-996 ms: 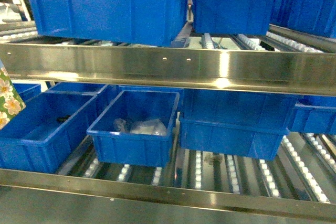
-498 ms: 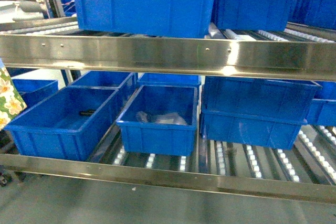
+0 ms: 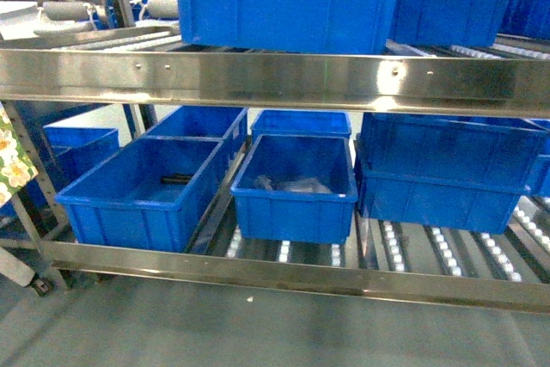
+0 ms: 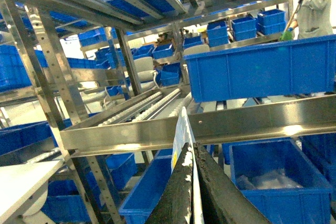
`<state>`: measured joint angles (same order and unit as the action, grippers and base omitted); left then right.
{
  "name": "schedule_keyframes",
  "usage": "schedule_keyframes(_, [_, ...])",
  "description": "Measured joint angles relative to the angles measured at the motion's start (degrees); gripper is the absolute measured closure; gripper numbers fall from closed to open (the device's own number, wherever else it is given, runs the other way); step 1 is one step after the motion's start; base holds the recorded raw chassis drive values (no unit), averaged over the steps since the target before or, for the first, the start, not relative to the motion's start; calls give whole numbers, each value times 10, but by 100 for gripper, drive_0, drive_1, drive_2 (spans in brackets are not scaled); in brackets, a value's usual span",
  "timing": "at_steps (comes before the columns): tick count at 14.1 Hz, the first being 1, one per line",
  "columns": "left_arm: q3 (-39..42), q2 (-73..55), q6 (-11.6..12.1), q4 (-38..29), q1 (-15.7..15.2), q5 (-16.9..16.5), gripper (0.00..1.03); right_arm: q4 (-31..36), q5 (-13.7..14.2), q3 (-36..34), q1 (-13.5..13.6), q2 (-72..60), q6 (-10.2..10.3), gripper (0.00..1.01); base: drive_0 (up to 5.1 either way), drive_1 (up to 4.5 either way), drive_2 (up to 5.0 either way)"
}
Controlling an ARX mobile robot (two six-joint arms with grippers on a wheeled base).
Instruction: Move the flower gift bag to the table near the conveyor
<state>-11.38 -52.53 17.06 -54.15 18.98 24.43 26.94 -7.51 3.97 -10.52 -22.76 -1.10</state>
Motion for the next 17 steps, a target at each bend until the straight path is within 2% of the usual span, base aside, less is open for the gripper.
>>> schedule_keyframes(17, [0,-2,0,0,0,0,101,-2,0,0,0,-1,0,99,-500,240,240])
